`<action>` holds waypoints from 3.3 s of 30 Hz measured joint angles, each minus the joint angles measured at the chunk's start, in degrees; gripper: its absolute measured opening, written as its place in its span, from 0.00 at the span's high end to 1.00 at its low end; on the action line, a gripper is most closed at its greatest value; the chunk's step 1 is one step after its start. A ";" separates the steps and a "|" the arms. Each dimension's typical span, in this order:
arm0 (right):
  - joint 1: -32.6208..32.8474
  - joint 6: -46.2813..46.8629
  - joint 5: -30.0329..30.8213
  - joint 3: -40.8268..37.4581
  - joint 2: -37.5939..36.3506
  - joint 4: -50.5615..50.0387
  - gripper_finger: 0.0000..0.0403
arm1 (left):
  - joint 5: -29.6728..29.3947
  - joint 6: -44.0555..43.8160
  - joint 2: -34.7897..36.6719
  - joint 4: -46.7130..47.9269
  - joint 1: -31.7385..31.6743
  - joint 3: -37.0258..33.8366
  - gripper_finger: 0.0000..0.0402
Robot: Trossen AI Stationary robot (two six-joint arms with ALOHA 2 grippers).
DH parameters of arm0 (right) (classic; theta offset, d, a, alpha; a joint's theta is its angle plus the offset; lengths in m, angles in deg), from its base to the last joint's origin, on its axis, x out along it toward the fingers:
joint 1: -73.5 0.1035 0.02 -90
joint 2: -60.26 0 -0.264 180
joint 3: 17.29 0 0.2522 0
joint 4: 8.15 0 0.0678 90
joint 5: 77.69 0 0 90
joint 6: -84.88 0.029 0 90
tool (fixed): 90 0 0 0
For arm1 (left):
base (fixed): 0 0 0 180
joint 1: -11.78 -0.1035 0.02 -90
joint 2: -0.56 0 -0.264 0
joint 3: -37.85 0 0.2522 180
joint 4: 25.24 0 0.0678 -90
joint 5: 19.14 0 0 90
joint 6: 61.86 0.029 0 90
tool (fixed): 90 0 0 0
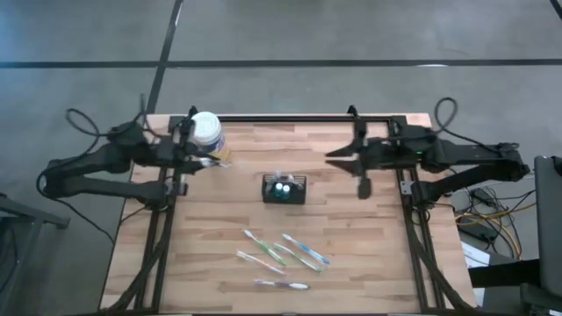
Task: Pick & Place toothbrushing station
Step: Put the top violet toothbrush into the mesh organizer
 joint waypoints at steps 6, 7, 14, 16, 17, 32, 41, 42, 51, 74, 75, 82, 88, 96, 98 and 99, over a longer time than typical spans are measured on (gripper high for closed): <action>-0.04 2.24 0.10 -10.70 -11.10 4.76 0.97 | -0.23 -2.21 10.62 -2.60 0.00 -7.32 0.95; -0.01 2.74 -0.01 -12.54 -12.81 6.31 0.97 | -0.89 -2.59 12.10 -2.78 -0.01 -8.72 0.95; -0.01 6.56 0.41 -23.19 -23.06 7.64 0.98 | -3.65 -5.07 21.79 -5.09 -0.02 -19.14 0.95; -0.01 7.05 0.49 -26.22 -26.03 8.37 0.98 | -4.33 -5.51 25.46 -9.16 -0.02 -22.62 0.95; -0.01 7.41 0.57 -27.62 -27.32 9.49 0.98 | -5.11 -6.08 27.34 -10.37 -0.02 -24.66 0.95; 0.01 8.73 1.04 -44.23 -44.26 14.19 0.98 | -8.82 -7.83 35.13 -16.93 -0.02 -41.95 0.95; 0.00 9.03 1.20 -52.16 -51.19 18.61 0.98 | -9.09 -7.76 35.48 -17.06 -0.04 -46.78 0.95; 0.00 9.39 1.22 -52.90 -51.87 18.94 0.98 | -9.22 -7.76 35.48 -16.98 -0.02 -47.58 0.95; -0.01 10.63 2.00 -56.59 -55.57 18.84 0.98 | -9.22 -7.54 35.70 -19.13 -0.04 -50.54 0.95; -0.01 11.39 4.52 -58.57 -58.53 18.29 0.98 | -8.68 -8.77 31.92 -22.19 -0.04 -42.10 0.95; -0.01 11.30 4.52 -58.49 -58.56 18.72 0.98 | -8.68 -8.58 30.17 -22.95 -0.04 -40.06 0.95; -0.01 10.67 4.71 -58.47 -58.53 20.17 0.98 | -8.31 -5.58 12.03 -22.91 -0.02 -27.97 0.95; -0.01 10.65 4.69 -58.47 -58.53 20.20 0.98 | -6.92 -3.18 -4.18 -29.90 -0.04 -22.91 0.95; -0.01 10.63 4.69 -58.45 -58.54 20.23 0.98 | -2.05 -3.94 -16.14 -38.82 -0.05 -20.89 0.95; -0.01 10.63 4.69 -58.45 -58.54 20.19 0.98 | -1.63 -4.21 -18.64 -40.15 -0.13 -21.08 0.95; -0.01 10.60 4.69 -58.45 -58.55 20.16 0.98 | -1.52 -4.33 -19.76 -40.20 -0.13 -21.29 0.95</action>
